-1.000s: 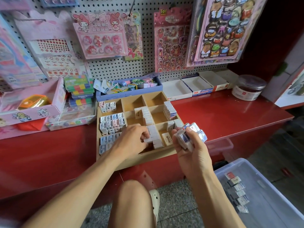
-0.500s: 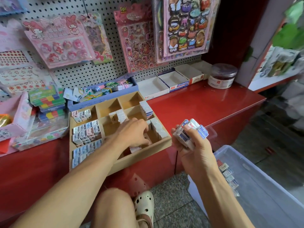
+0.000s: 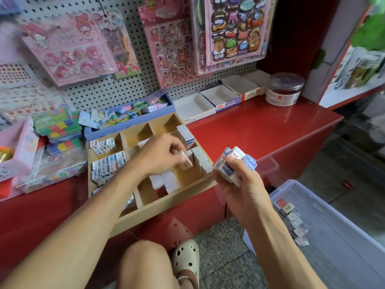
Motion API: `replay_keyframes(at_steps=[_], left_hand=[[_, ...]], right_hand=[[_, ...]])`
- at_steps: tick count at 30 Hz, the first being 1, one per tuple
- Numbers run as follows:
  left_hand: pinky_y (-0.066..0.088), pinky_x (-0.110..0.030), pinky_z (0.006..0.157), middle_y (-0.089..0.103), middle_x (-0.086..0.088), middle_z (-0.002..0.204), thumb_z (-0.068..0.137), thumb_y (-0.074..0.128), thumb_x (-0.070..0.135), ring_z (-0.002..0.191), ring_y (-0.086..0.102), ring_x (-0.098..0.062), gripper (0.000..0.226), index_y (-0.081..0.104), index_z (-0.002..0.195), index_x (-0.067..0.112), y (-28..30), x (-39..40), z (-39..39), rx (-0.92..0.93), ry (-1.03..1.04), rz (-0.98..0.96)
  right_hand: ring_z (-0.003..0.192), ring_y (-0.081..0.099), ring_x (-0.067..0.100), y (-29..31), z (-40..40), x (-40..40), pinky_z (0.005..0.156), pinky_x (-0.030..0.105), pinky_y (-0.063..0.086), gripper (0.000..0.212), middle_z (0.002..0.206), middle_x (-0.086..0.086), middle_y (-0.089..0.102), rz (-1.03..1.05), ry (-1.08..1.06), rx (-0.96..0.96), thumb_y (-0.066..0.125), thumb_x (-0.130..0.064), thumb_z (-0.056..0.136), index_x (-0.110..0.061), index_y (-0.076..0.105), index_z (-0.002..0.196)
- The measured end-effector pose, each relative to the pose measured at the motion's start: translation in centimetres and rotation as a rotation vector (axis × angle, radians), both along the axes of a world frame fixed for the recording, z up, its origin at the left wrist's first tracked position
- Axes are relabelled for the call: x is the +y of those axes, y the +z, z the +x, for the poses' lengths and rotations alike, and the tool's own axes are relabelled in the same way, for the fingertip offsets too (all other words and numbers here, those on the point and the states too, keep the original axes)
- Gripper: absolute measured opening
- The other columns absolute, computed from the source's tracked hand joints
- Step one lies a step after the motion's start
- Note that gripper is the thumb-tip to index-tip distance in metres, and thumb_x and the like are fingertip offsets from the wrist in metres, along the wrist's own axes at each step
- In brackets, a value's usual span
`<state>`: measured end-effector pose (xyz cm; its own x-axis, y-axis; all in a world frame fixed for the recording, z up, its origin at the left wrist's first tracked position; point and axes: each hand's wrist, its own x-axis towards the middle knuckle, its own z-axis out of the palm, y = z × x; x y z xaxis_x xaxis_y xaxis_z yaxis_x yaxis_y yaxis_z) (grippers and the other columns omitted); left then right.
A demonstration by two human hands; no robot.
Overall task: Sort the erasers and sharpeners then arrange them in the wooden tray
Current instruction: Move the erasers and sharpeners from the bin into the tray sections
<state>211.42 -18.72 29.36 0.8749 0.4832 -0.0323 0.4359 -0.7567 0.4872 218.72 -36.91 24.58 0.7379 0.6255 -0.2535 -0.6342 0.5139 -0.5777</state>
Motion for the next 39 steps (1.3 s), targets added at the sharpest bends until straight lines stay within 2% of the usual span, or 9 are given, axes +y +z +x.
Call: replay_keyframes(at_steps=[5, 9, 17, 23, 27, 29, 31, 36, 39], left_hand=[[0.051, -0.032, 0.078, 0.066, 0.010, 0.085, 0.085, 0.074, 0.018, 0.080, 0.061, -0.011, 0.010, 0.073, 0.094, 0.023, 2.1, 4.5, -2.2, -0.079, 0.135, 0.026], [0.054, -0.035, 0.084, 0.066, 0.003, 0.090, 0.084, 0.075, 0.013, 0.084, 0.062, -0.012, 0.017, 0.071, 0.100, 0.016, 1.3, 7.5, -3.8, -0.041, 0.223, 0.084], [0.046, -0.029, 0.070, 0.065, 0.005, 0.085, 0.081, 0.076, 0.016, 0.083, 0.062, -0.015, 0.012, 0.066, 0.086, 0.020, -2.5, 9.7, -3.1, -0.026, 0.260, 0.171], [0.041, -0.030, 0.075, 0.059, -0.001, 0.095, 0.083, 0.072, 0.009, 0.088, 0.053, -0.018, 0.017, 0.058, 0.084, 0.020, -4.4, 9.6, -1.8, -0.088, 0.276, 0.247], [0.043, -0.031, 0.077, 0.057, -0.002, 0.102, 0.082, 0.072, 0.011, 0.096, 0.058, -0.022, 0.017, 0.059, 0.089, 0.020, -4.4, 9.7, -1.8, -0.052, 0.270, 0.255], [0.047, -0.035, 0.077, 0.054, 0.000, 0.107, 0.082, 0.073, 0.020, 0.098, 0.059, -0.021, 0.019, 0.063, 0.097, 0.020, -3.8, 9.6, -1.9, -0.025, 0.290, 0.284], [0.048, -0.034, 0.076, 0.052, 0.004, 0.103, 0.084, 0.072, 0.031, 0.093, 0.058, -0.017, 0.021, 0.064, 0.101, 0.023, -3.2, 8.9, -2.1, -0.096, 0.299, 0.289], [0.046, -0.024, 0.066, 0.063, 0.013, 0.082, 0.084, 0.068, 0.044, 0.069, 0.054, 0.002, 0.020, 0.070, 0.089, 0.024, -1.5, 4.7, -1.7, -0.403, 0.149, -0.022], [0.051, -0.029, 0.068, 0.072, 0.003, 0.086, 0.073, 0.072, 0.053, 0.076, 0.064, -0.011, 0.034, 0.074, 0.092, 0.025, -0.6, 2.4, -1.3, -0.354, -0.065, -0.364]], right_hand=[[0.071, 0.067, 0.016, 1.1, -0.7, 2.2, 0.062, 0.026, 0.059, 0.019, 0.079, 0.009, 0.068, 0.087, 0.074, 0.049, 0.067, -0.007, 0.074, -0.004, 0.064, 0.093], [0.069, 0.068, 0.017, 1.6, -1.4, 4.0, 0.062, 0.024, 0.059, 0.012, 0.079, 0.012, 0.069, 0.099, 0.111, 0.049, 0.065, -0.007, 0.074, -0.002, 0.068, 0.085], [0.077, 0.069, 0.023, 1.2, -1.7, 5.1, 0.060, 0.025, 0.058, 0.031, 0.091, 0.018, 0.070, 0.011, 0.112, 0.019, 0.067, -0.011, 0.072, 0.001, 0.063, 0.101], [0.078, 0.069, 0.021, 0.9, -1.3, 4.8, 0.059, 0.024, 0.057, 0.029, 0.090, 0.016, 0.070, -0.021, 0.117, -0.026, 0.065, -0.012, 0.075, -0.001, 0.062, 0.102], [0.078, 0.070, 0.020, 0.9, -1.3, 4.9, 0.060, 0.024, 0.058, 0.030, 0.091, 0.015, 0.070, 0.014, 0.146, -0.015, 0.063, -0.012, 0.077, -0.001, 0.061, 0.105], [0.074, 0.071, 0.018, 1.0, -1.4, 4.9, 0.059, 0.023, 0.058, 0.025, 0.087, 0.013, 0.071, 0.021, 0.163, -0.020, 0.062, -0.012, 0.076, -0.002, 0.066, 0.099], [0.071, 0.071, 0.017, 1.1, -1.6, 4.9, 0.059, 0.022, 0.057, 0.018, 0.083, 0.011, 0.072, 0.009, 0.174, -0.033, 0.060, -0.012, 0.076, -0.010, 0.077, 0.081], [0.069, 0.070, 0.016, 1.2, -1.9, 5.0, 0.059, 0.023, 0.057, 0.021, 0.080, 0.009, 0.072, -0.014, 0.183, -0.074, 0.060, -0.011, 0.076, -0.015, 0.079, 0.068], [0.068, 0.070, 0.014, 1.3, -1.9, 5.0, 0.058, 0.022, 0.057, 0.016, 0.079, 0.009, 0.072, -0.033, 0.175, -0.085, 0.061, -0.010, 0.074, -0.011, 0.077, 0.073]])
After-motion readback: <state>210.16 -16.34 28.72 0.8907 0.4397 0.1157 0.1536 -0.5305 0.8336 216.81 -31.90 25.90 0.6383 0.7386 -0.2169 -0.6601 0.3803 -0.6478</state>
